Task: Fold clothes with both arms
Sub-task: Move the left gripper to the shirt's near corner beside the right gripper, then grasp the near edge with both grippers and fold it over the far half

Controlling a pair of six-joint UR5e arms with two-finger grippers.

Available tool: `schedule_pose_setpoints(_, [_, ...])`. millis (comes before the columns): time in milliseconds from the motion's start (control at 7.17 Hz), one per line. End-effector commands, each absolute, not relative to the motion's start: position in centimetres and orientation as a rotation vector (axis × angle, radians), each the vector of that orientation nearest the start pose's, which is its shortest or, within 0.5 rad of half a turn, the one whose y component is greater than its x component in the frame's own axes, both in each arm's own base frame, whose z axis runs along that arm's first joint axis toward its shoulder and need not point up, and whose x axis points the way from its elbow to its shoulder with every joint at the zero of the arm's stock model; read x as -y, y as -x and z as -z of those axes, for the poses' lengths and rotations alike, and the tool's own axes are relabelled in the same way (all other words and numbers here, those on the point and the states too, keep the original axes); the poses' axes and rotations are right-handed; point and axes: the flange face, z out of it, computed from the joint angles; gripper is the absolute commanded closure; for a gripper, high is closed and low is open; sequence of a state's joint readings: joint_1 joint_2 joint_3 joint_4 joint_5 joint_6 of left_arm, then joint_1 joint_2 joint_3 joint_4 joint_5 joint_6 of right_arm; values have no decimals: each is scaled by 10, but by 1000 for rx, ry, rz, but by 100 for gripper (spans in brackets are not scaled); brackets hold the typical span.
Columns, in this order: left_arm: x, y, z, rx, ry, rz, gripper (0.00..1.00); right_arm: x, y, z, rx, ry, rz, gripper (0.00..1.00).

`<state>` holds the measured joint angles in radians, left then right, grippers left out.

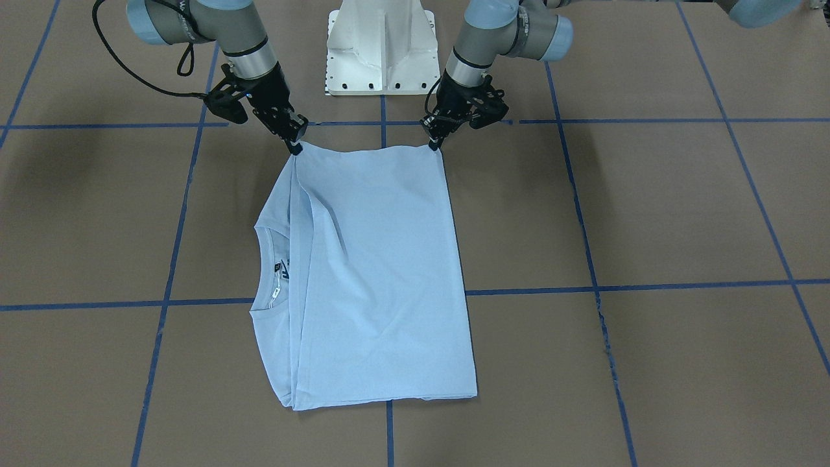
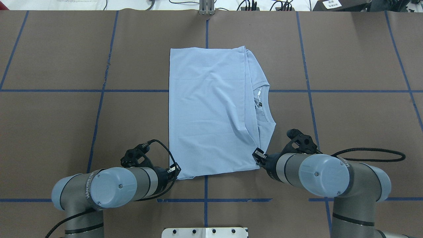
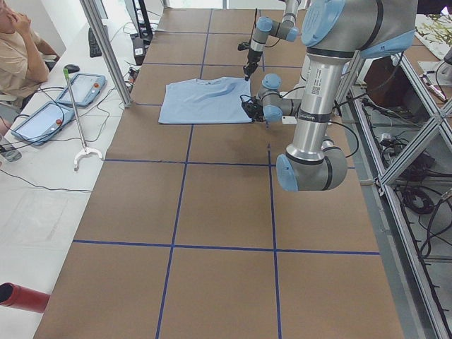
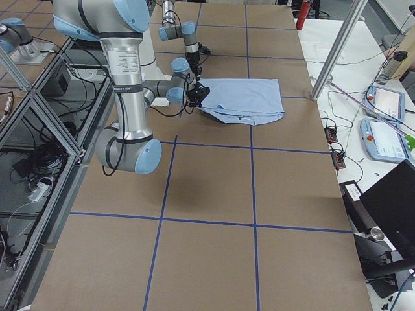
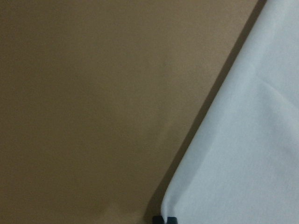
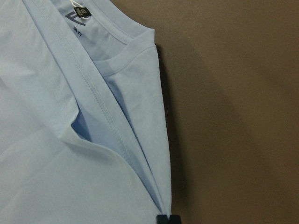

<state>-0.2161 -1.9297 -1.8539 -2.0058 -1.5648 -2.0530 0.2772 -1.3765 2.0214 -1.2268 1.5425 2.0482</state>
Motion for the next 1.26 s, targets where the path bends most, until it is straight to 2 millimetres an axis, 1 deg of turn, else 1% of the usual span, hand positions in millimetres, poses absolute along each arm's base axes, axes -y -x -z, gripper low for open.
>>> schedule_pose_setpoints(0, [247, -520, -265, -1127, 187, 597, 100, 271, 449, -285, 1082, 90, -719, 100])
schedule_pose_setpoints(139, [239, -490, -251, -1165, 209, 580, 100, 256, 446, -274, 1103, 138, -737, 100])
schedule_pose_setpoints(279, [230, -455, -233, -1219, 236, 571, 100, 225, 429, -261, 1130, 177, -688, 100])
schedule_pose_setpoints(418, [221, -424, -212, -1271, 294, 596, 100, 210, 395, -249, 1163, 199, -665, 100])
schedule_pose_setpoints(558, [219, -421, -198, -1302, 306, 587, 100, 210, 393, -244, 1177, 197, -667, 100])
schedule_pose_setpoints(697, [225, -426, -177, -1337, 311, 573, 100, 222, 387, -239, 1192, 183, -692, 100])
schedule_pose_setpoints(837, [268, -411, -169, -1330, 217, 617, 100, 243, 378, -234, 1210, 157, -728, 100])
schedule_pose_setpoints(976, [312, -415, -168, -1299, 126, 598, 100, 273, 387, -228, 1200, 118, -779, 100])
schedule_pose_setpoints(1116, [357, -427, -182, -1251, 59, 606, 100, 320, 406, -211, 1166, 100, -827, 100])
